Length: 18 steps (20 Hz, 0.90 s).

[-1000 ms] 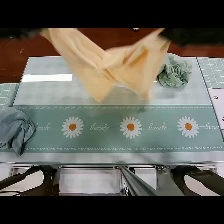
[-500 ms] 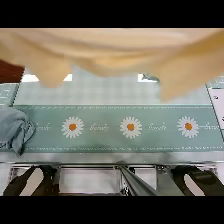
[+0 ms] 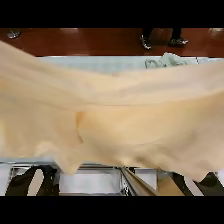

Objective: Fold the shirts.

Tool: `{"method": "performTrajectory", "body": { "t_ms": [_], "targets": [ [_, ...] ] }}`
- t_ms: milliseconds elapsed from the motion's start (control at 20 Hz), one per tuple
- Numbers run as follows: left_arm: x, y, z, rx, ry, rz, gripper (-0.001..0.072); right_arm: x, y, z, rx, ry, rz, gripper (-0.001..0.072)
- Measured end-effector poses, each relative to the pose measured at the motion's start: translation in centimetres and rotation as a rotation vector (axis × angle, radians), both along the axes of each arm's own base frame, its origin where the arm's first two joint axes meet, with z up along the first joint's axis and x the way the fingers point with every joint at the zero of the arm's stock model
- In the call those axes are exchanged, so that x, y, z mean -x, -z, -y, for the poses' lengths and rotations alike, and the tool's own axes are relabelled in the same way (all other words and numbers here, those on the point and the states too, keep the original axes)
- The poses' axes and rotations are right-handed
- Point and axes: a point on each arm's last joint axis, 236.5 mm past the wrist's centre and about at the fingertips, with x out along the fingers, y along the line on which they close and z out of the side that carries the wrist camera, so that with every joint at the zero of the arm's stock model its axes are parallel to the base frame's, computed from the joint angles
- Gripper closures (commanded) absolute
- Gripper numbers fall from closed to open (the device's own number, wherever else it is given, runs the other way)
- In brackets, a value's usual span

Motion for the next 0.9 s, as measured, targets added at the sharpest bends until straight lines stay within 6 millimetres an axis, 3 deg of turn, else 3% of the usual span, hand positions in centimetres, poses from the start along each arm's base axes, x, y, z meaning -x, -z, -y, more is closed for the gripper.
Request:
{"method": "performTrajectory", "body": {
  "t_ms": [250,400,550,800,850,900],
  "targets": [
    [-6.9,15.4,0.1,0.161,0.058,-0.38,0.0678,-8.4,14.1,0.0,-0.007,0.033,-0.346,0.0694],
    [-12.2,22.9,0.6,0.227,0.04,-0.5,0.0677,-14.7,21.3,0.5,-0.019,0.071,-0.486,0.0694],
    [-17.7,28.5,1.3,0.255,0.003,-0.562,0.0677,-21.0,27.2,1.4,-0.095,0.098,-0.591,0.0693],
    [-25.5,33.9,2.3,0.277,-0.045,-0.595,0.0655,-29.7,34.0,-0.4,-0.327,0.036,-0.692,0.069],
    [-26.7,34.5,2.6,0.291,-0.048,-0.6,0.0405,-31.1,35.0,-1.0,-0.379,0.023,-0.703,0.0472],
    [-27.8,34.9,2.7,0.308,-0.052,-0.602,-0.0005,-32.3,35.5,-1.6,-0.43,0.011,-0.706,0.0088]
  ]
}}
